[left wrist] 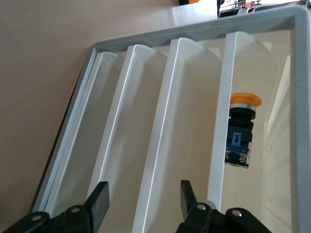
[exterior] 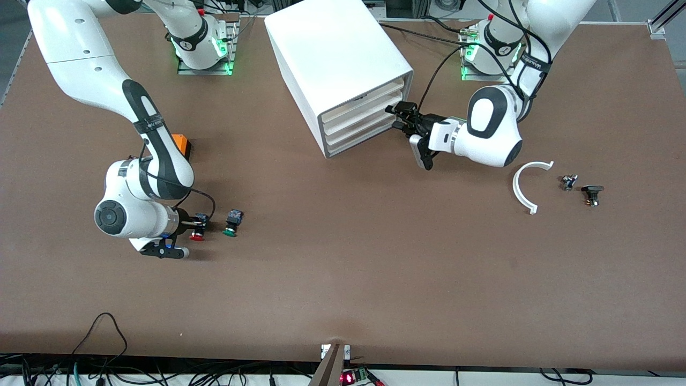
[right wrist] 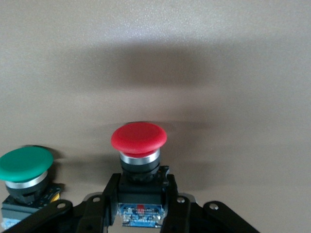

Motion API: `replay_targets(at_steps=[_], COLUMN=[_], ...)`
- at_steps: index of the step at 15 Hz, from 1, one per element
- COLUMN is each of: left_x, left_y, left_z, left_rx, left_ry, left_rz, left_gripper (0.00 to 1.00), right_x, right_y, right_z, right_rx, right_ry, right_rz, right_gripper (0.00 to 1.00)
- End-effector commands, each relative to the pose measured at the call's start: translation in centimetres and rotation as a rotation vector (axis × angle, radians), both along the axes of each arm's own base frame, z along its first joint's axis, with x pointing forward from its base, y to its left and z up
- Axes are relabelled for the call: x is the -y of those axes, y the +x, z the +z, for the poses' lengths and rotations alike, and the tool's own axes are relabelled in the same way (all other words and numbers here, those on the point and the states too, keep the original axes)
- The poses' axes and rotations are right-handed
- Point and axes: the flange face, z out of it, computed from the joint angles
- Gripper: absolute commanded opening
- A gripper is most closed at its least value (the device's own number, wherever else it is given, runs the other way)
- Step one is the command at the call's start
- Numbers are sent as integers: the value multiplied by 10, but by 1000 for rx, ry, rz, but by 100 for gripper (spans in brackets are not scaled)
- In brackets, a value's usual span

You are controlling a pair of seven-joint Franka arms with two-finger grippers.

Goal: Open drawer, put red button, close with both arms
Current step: 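Grasp the red button with the right gripper while the left gripper grips the drawer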

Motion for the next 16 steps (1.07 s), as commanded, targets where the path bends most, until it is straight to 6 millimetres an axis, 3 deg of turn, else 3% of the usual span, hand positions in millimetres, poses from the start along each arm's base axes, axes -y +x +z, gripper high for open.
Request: replay_targets(at_steps=[1,6,11,13,14,15,16], left_x=[0,6,31,28,29,31,29], left_y=[-11,-16,-39,-39,-41,-43,-42], left_z=[3,-4,-18,-19,-19,-21,-25], left_rx=[22,40,52,58,60,75,78], left_ry=[-12,-2,-37,-42,-49,-64,-74], left_rz=[9,10,46,47,37,22,20], left_gripper=[65,63,59,55,41,12,0], right_x=[-3,-18,-65,-80,-89,-90,-95], right_y=[4,16,20,18,18,18,19], right_z=[17,59,112,127,136,141,148], right_rx=[20,13,-59,-83,-84,-93,-93], right_ry=[13,-9,-73,-100,-112,-122,-121], right_rz=[-14,-113,-188,-256,-300,-347,-376], right_gripper=[0,0,0,0,0,0,0])
